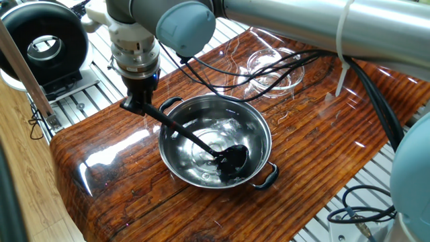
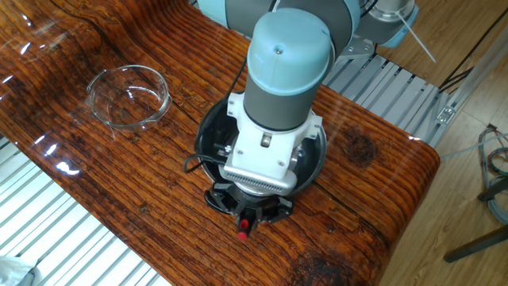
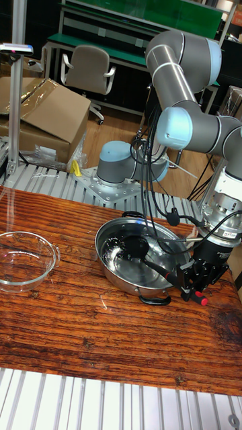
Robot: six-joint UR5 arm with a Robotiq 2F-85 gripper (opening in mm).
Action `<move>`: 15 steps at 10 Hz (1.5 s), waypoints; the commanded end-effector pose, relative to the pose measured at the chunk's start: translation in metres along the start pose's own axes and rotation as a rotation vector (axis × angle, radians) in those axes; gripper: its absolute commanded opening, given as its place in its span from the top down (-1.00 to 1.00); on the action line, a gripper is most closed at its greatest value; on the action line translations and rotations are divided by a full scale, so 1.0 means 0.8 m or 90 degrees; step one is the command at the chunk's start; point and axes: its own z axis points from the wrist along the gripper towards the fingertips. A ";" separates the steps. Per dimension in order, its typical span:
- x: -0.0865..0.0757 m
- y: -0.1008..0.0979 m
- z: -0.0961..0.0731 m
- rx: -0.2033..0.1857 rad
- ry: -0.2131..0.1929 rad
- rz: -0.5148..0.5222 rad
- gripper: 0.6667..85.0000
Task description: Scoop water with a large spoon from one bowl to another
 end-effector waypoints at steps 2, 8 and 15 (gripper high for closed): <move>-0.015 -0.006 -0.025 0.016 -0.014 0.013 0.99; -0.022 -0.018 -0.067 0.022 -0.020 0.007 0.99; -0.035 -0.025 -0.117 0.038 -0.043 0.017 0.99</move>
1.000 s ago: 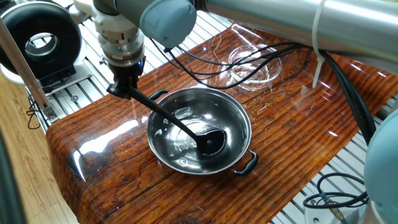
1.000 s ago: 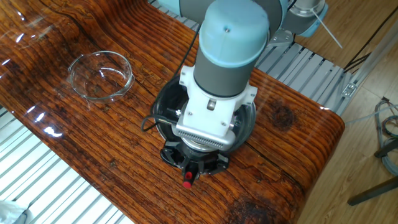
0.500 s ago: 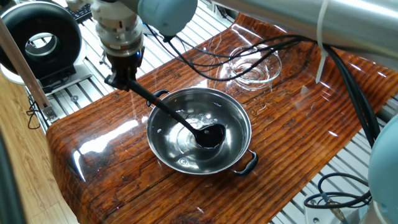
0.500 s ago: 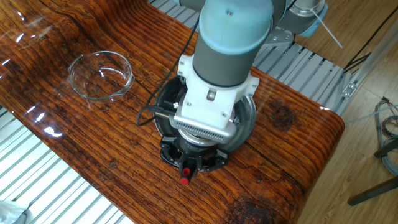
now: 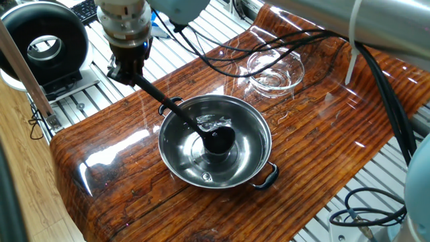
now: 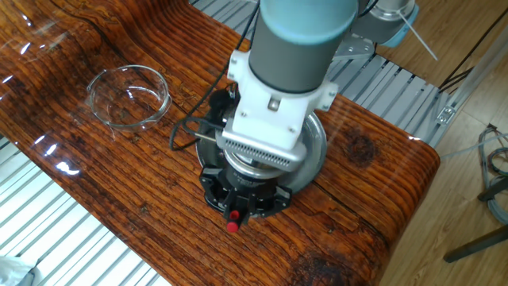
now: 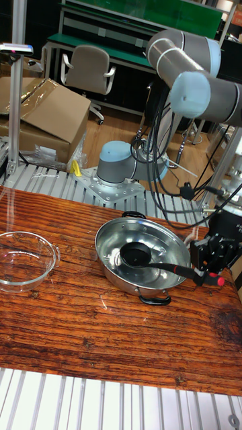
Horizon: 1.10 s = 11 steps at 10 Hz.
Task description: Scoop water with a large spoon from one bowl to another
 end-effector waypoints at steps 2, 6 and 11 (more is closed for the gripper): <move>0.005 -0.003 -0.027 0.001 0.003 0.009 0.99; 0.020 -0.005 -0.045 0.000 0.020 0.018 0.99; 0.033 -0.002 -0.061 -0.004 0.040 0.020 0.99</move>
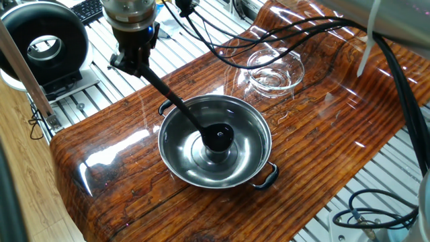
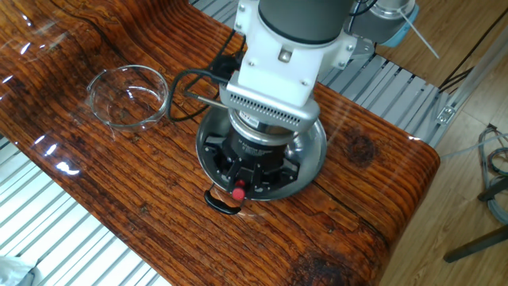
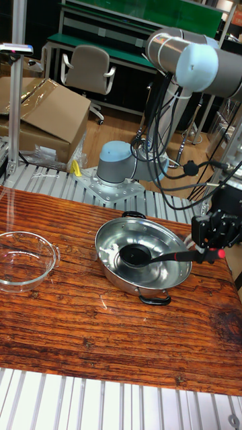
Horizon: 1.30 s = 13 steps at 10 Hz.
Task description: Scoop water with a large spoon from one bowl to another
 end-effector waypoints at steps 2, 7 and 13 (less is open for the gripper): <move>0.021 0.002 -0.015 -0.007 0.030 0.004 0.99; 0.035 0.002 -0.030 -0.005 0.042 0.011 0.99; 0.028 0.001 -0.026 -0.002 0.032 0.013 0.99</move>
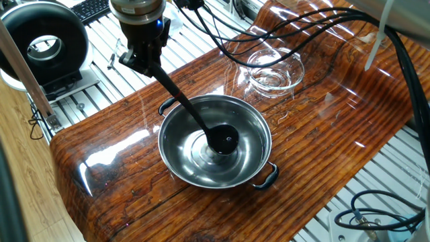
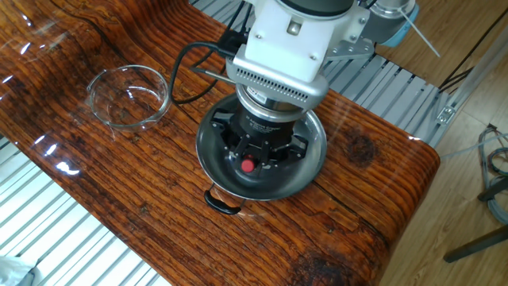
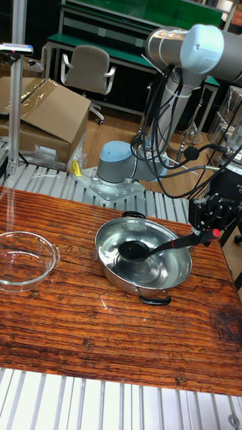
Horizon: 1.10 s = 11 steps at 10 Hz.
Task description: Scoop water with a large spoon from one bowl to another
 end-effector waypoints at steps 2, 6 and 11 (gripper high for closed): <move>-0.008 0.004 0.000 -0.009 -0.015 0.004 0.99; -0.020 0.003 -0.001 -0.007 -0.039 -0.004 0.99; -0.037 -0.001 -0.002 0.000 -0.072 0.004 0.99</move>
